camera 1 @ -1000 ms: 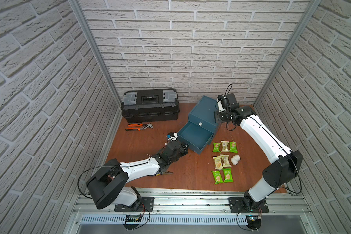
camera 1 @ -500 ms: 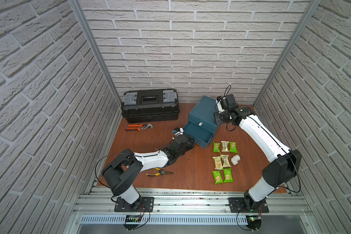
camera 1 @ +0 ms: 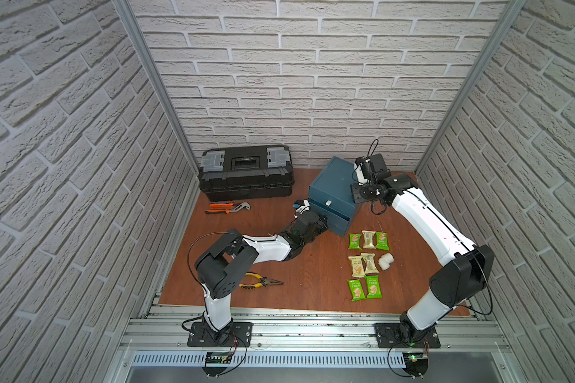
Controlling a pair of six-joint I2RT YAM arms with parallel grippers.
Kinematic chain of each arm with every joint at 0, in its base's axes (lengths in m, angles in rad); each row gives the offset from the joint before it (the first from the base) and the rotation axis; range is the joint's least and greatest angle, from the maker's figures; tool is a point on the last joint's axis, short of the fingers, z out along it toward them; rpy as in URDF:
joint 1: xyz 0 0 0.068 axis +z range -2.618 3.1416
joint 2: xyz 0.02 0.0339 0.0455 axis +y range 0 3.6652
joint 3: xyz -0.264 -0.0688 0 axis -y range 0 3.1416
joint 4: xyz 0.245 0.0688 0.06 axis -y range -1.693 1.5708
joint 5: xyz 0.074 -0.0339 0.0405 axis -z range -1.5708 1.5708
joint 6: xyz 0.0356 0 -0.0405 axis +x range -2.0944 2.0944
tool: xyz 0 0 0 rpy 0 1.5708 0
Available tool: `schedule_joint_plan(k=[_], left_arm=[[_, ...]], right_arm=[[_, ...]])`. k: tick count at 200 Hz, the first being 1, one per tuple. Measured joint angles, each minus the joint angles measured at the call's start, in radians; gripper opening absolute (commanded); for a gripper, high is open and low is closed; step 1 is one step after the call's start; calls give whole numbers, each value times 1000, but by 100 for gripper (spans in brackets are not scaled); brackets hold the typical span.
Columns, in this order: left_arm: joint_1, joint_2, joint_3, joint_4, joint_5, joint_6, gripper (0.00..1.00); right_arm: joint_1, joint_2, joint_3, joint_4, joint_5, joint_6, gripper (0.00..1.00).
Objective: Take the cookies out of the drawer
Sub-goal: Close the drawer in the storage box, then open the drawer in the storage box.
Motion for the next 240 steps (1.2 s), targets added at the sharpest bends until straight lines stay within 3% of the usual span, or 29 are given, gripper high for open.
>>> schedule_joint_plan(k=[38,105,176,240], left_arm=[[1,49,45,26,-1,-17,3],[1,68,49,35,0,-43,34],[1,-4,-112,79,-21,-31,50],[1,-57,-204,127,-11,-29,50]], right_arm=[[0,0,0,-1,0,0,51],[0,0,0,-1,0,0,51],[0,0,0,-2,0,0,51],[0,0,0,-2,0,0,52]])
